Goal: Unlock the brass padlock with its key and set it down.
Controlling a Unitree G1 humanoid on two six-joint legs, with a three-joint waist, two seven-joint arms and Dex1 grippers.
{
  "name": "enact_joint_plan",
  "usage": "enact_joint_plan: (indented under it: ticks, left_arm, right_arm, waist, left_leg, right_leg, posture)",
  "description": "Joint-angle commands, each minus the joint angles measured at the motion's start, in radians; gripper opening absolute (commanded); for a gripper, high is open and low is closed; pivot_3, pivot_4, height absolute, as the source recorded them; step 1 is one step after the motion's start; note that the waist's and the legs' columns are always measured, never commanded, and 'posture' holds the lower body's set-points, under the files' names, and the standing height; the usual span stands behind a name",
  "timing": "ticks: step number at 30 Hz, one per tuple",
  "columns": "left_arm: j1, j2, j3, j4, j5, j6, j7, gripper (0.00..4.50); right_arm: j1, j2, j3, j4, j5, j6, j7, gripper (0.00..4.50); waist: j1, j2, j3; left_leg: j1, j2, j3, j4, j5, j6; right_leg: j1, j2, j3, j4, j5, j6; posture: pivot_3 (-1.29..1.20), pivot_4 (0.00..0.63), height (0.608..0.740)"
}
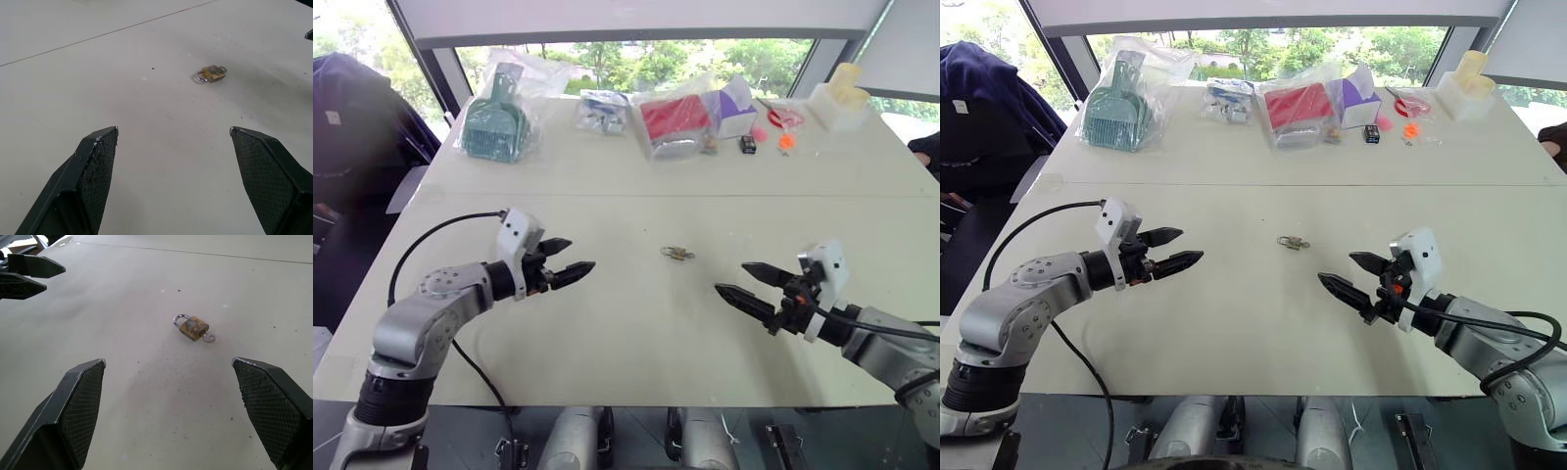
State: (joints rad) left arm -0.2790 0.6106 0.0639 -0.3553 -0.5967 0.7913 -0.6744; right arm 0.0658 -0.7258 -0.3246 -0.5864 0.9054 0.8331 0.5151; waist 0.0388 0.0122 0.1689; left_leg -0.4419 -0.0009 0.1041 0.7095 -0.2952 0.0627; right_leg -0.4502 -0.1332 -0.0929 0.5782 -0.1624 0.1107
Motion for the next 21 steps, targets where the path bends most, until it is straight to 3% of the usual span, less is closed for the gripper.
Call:
enact_joint_plan:
  ticks: [1, 21]
  left_arm:
    - [-0.007, 0.008, 0.016, -0.022, 0.004, -0.024, -0.003, 3.82]
    - [-0.004, 0.025, 0.011, -0.019, 0.010, -0.027, -0.022, 3.82]
  right_arm:
    - [-0.016, 0.002, -0.001, -0.026, 0.006, -0.004, -0.007, 4.30]
    - [-0.035, 0.014, 0.024, -0.039, 0.014, 0.006, -0.043, 4.30]
  waist:
    - [0.000, 0.000, 0.000]
    - [0.000, 0.000, 0.000]
  left_leg:
    - [0.000, 0.000, 0.000, 0.000, 0.000, 0.000]
    - [0.000, 0.000, 0.000, 0.000, 0.000, 0.000]
  right_leg:
    - [0.000, 0.000, 0.000, 0.000, 0.000, 0.000]
    - [0.000, 0.000, 0.000, 0.000, 0.000, 0.000]
  posture:
    - [0.00, 0.150, 0.735]
    - [0.00, 0.150, 0.735]
